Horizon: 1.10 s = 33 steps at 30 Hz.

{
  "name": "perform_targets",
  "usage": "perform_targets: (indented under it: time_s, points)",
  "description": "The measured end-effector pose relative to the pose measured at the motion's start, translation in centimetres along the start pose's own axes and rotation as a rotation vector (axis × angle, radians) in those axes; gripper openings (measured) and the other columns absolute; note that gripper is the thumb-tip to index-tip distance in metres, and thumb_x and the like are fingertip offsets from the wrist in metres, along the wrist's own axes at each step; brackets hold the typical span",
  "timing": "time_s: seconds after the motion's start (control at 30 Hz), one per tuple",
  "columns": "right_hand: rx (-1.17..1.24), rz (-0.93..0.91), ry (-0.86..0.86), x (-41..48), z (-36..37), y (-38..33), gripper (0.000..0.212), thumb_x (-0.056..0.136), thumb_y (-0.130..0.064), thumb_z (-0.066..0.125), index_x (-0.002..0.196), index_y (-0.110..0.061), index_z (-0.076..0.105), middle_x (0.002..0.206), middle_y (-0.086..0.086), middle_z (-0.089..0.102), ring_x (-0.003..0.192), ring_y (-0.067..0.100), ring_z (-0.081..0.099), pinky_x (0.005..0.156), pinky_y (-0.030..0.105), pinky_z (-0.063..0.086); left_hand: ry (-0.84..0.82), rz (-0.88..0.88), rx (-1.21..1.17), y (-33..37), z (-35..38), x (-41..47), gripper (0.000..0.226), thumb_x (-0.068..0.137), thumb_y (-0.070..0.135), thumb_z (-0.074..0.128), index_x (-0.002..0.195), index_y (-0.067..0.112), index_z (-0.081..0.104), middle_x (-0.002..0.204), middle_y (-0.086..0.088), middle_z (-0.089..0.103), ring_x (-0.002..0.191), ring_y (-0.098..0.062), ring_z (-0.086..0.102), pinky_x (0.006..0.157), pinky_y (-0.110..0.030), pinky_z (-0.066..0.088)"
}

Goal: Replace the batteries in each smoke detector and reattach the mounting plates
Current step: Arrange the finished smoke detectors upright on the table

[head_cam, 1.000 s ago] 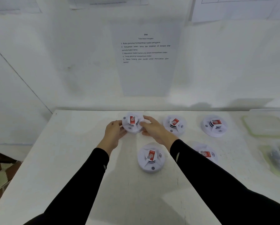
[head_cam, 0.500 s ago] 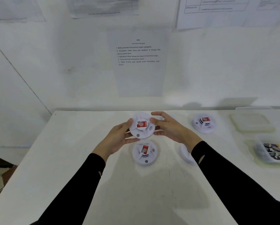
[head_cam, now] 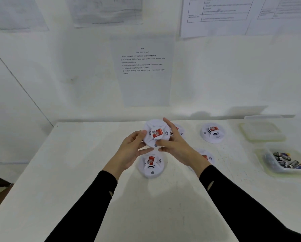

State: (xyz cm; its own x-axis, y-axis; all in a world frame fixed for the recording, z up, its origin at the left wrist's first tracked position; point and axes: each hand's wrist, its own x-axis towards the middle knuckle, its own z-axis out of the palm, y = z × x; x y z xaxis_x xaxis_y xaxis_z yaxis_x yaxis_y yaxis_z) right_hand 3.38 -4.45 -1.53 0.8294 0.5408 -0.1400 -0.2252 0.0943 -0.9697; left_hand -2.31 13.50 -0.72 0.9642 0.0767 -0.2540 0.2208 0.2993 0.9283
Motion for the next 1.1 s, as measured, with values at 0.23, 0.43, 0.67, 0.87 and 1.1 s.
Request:
perform_targets:
  time_s: [0.23,0.43,0.67,0.87,1.1]
  points:
    - [-0.146,-0.081,0.111,1.8,0.7,-0.2,0.068,0.081,-0.005,0.073,0.133,-0.035,0.040,0.119,0.014,0.060,0.104,0.030,0.063,0.084,0.035,0.057,0.016,0.049,0.008,0.4,-1.3,1.6,0.029,0.101,0.025,0.055,0.122,0.007,0.064,0.119,-0.010,0.072,0.113,-0.025,0.068,0.092,-0.033,0.057]
    - [-0.233,-0.051,0.083,4.5,2.0,0.2,0.066,0.085,-0.009,0.070,0.137,-0.032,0.037,0.122,0.012,0.057,0.099,0.027,0.064,0.070,0.021,0.055,0.060,0.061,0.046,0.5,-3.3,3.5,0.026,0.102,0.020,0.053,0.126,0.012,0.063,0.116,-0.007,0.073,0.109,-0.024,0.070,0.084,-0.032,0.060]
    - [-0.295,0.003,0.052,7.6,2.1,2.3,0.076,0.083,-0.020,0.075,0.145,-0.037,0.034,0.129,-0.001,0.055,0.105,0.020,0.065,0.090,0.029,0.053,0.184,0.140,0.233,-1.1,-5.9,5.1,0.034,0.102,0.026,0.055,0.132,0.013,0.061,0.121,-0.007,0.069,0.109,-0.018,0.069,0.087,-0.028,0.059]
    - [-0.279,0.058,0.053,9.1,2.4,3.6,0.071,0.088,-0.006,0.065,0.144,-0.036,0.034,0.125,-0.003,0.058,0.110,0.011,0.060,0.088,0.021,0.051,0.251,0.148,0.220,-1.9,-7.1,6.4,0.027,0.099,0.019,0.060,0.126,0.017,0.065,0.113,0.000,0.071,0.105,-0.017,0.070,0.082,-0.026,0.059]
    - [-0.276,0.061,0.075,9.8,2.2,4.3,0.068,0.087,-0.005,0.067,0.141,-0.033,0.039,0.121,0.002,0.060,0.109,0.014,0.059,0.073,0.011,0.049,0.296,0.135,0.192,-2.7,-8.2,7.5,0.041,0.095,0.020,0.066,0.134,0.010,0.061,0.122,-0.008,0.069,0.105,-0.019,0.070,0.078,-0.024,0.059]
